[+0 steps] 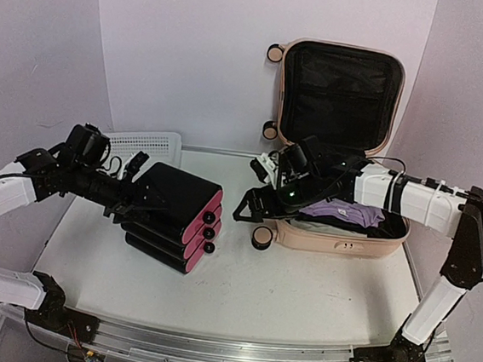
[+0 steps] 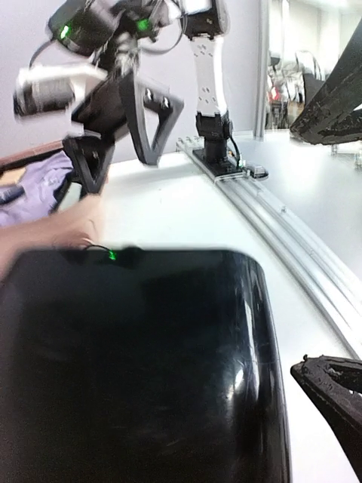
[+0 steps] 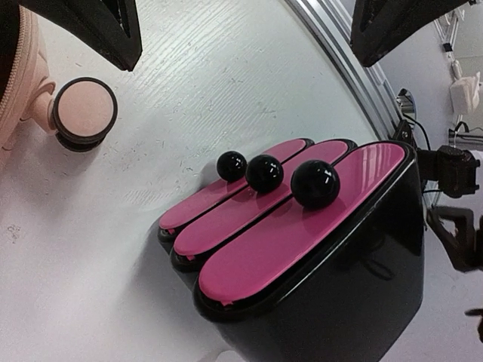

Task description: Open, take out, and arrange the luggage

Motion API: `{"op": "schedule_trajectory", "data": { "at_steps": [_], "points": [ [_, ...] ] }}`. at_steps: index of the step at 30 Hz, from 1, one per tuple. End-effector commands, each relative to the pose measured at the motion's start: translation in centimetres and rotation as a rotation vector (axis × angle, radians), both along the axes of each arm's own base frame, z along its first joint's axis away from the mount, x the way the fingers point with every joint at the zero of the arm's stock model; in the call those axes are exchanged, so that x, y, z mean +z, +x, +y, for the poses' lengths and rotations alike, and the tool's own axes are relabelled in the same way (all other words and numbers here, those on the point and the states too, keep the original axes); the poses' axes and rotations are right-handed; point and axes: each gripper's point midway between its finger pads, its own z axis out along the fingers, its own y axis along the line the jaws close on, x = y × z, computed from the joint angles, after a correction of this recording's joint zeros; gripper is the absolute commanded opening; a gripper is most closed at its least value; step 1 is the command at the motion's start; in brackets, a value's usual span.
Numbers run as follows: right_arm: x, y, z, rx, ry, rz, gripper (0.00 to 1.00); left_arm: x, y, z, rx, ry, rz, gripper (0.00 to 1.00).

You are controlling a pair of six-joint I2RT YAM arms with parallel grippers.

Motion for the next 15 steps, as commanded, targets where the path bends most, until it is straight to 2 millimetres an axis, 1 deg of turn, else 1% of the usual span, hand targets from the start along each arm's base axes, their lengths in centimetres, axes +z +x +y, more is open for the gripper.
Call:
{"op": "schedule_trajectory", "data": {
  "at_steps": [1,3,5,8,9,10,12,15],
  "points": [
    [1.4,-1.0,1.2,0.110,0.042,-0.056,0.98,5.0,0.7,2.0,-0.010,0.115,-0.249,0.99],
    [0.8,-1.7,2.6,0.150,0.038,-0.062,0.98,5.6,1.9,3.5,0.048,0.220,-0.294,1.00],
    [0.6,-2.2,4.2,0.174,0.061,-0.063,0.97,6.4,3.1,4.9,0.102,0.315,-0.335,0.99],
    [1.0,-2.2,6.0,0.179,0.144,-0.025,0.87,7.5,5.3,6.8,0.191,0.432,-0.401,1.00],
    [1.3,-2.3,6.7,0.191,0.184,-0.029,0.85,7.7,6.0,7.2,0.213,0.454,-0.404,1.00],
    [1.5,-2.3,7.2,0.199,0.220,-0.036,0.84,7.7,6.5,7.4,0.217,0.462,-0.399,1.00],
    [1.1,-2.2,8.3,0.209,0.266,-0.044,0.84,7.5,7.5,7.5,0.217,0.464,-0.368,0.99],
    [0.9,-1.7,9.8,0.215,0.300,-0.094,0.84,6.9,7.9,6.7,0.187,0.447,-0.333,1.00]
  ]
}}
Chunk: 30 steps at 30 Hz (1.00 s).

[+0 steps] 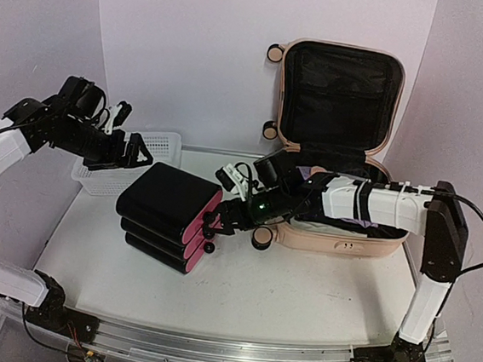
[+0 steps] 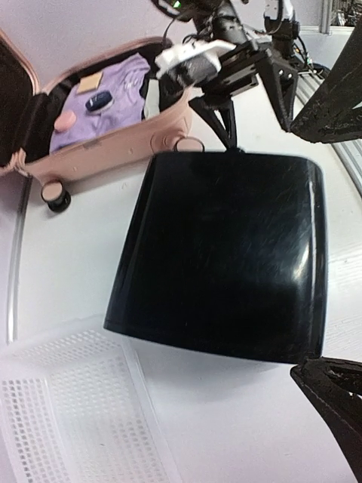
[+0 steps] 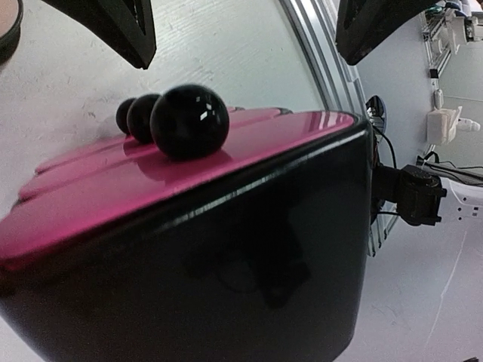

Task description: Open, take out, and arrange the luggage

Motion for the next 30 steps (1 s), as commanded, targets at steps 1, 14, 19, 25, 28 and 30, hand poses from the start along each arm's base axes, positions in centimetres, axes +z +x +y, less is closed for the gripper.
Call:
{"op": "schedule_trajectory", "data": {
  "at_steps": [1,14,19,25,28,30],
  "points": [
    [2.5,1.6,3.5,0.011,0.167,-0.116,0.83,-0.6,0.8,0.4,-0.003,0.052,0.024,0.99],
    [1.9,-0.1,8.8,0.006,0.196,-0.142,0.66,-5.9,-1.4,1.8,0.024,0.102,0.135,0.98],
    [-0.6,0.6,3.1,-0.114,0.001,-0.260,0.91,-5.5,-1.3,1.5,-0.001,0.095,0.125,0.98],
    [-4.5,-0.6,-0.1,-0.086,-0.104,-0.294,0.98,-4.8,-0.8,0.5,-0.036,0.072,0.117,0.98],
    [-5.4,-0.1,0.6,-0.097,-0.070,-0.318,0.96,-4.7,-0.8,0.3,-0.043,0.058,0.115,0.97],
    [-6.8,0.3,1.2,-0.095,-0.031,-0.362,0.87,-4.7,-0.9,0.2,-0.044,0.050,0.112,0.97]
  ]
}}
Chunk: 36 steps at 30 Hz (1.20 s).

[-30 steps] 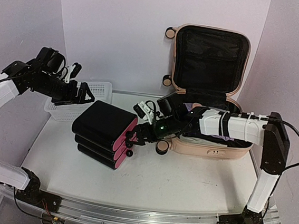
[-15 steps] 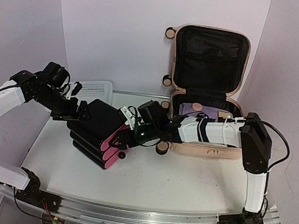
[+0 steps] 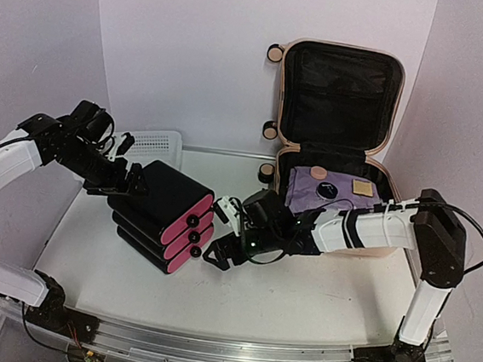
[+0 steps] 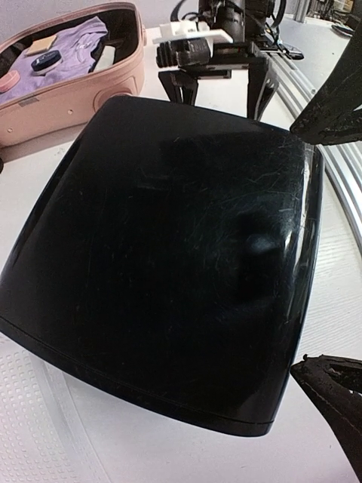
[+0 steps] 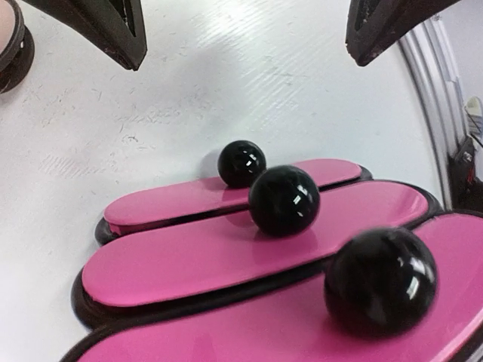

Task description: Open, take out, and arrange the luggage

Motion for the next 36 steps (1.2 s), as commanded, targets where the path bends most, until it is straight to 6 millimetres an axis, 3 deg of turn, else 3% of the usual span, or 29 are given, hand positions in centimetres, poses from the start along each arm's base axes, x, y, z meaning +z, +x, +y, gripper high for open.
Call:
{"op": "schedule_trajectory", "data": {
  "at_steps": [1,5,8,15,22,33,36],
  "points": [
    [0.0,1.9,2.1,0.009,0.133,-0.174,0.83,2.2,0.5,-0.9,-0.034,-0.057,-0.074,0.97],
    [-1.5,2.4,3.7,0.038,0.214,-0.282,0.74,2.5,-0.1,-0.9,-0.042,-0.077,-0.082,0.97],
    [-3.1,3.0,4.4,0.026,0.201,-0.317,0.74,2.6,-0.6,-0.7,-0.040,-0.087,-0.090,0.98],
    [-4.1,3.6,5.4,0.005,0.264,-0.365,0.68,2.1,-1.3,-0.4,-0.028,-0.097,-0.091,0.98],
    [-3.6,3.8,6.8,0.023,0.339,-0.412,0.53,2.3,-1.2,-0.6,-0.033,-0.113,-0.095,0.98],
    [-1.4,3.9,7.0,-0.007,0.432,-0.429,0.56,1.8,-1.2,-1.3,-0.036,-0.146,-0.068,0.98],
    [-1.9,4.3,7.0,-0.027,0.425,-0.425,0.50,1.8,-1.1,-1.4,-0.037,-0.151,-0.069,0.98]
  ]
}}
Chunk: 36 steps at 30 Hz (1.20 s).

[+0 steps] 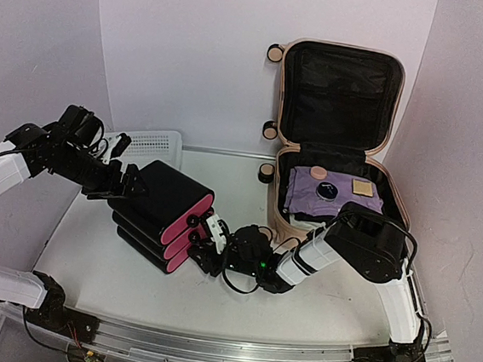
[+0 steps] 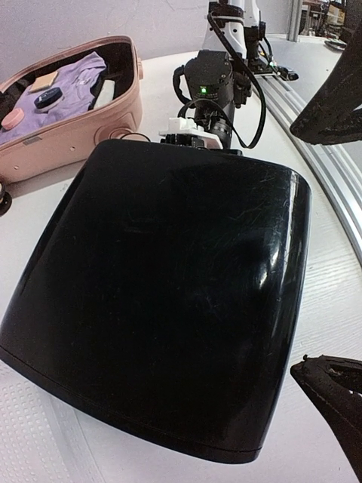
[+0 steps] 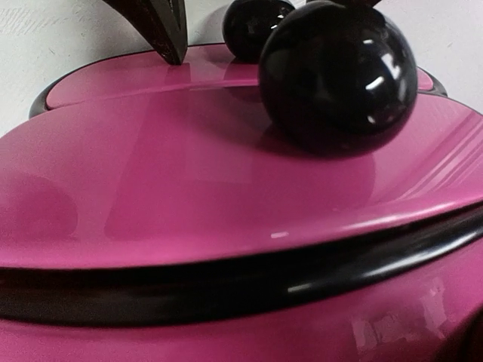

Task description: Open, take out, and arrange the luggage

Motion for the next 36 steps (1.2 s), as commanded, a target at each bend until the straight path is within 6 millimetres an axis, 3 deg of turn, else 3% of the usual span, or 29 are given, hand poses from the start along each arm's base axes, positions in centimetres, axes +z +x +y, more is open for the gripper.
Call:
{"op": "schedule_trajectory", "data": {
  "at_steps": [1,6,12,21,31,36],
  "points": [
    [2.9,0.7,1.2,-0.018,0.104,-0.047,0.47,0.8,0.5,-0.7,-0.008,-0.041,-0.028,0.98],
    [2.8,0.4,1.0,-0.010,0.095,-0.047,0.31,0.8,0.5,-0.7,-0.008,-0.044,-0.028,0.98],
    [3.0,-0.8,-0.9,-0.006,0.078,-0.024,0.21,0.5,0.7,-0.5,-0.001,-0.028,-0.033,0.98],
    [2.2,-3.7,-5.9,-0.013,0.010,0.038,0.22,0.8,1.3,-0.3,0.006,-0.003,-0.057,0.98],
    [1.8,-5.5,-7.9,-0.003,-0.027,0.051,0.23,0.7,1.6,-0.5,0.001,0.002,-0.049,0.98],
    [1.9,-5.6,-8.2,-0.016,-0.048,0.047,0.34,0.8,1.7,-0.6,-0.003,-0.001,-0.051,0.98]
  ]
}}
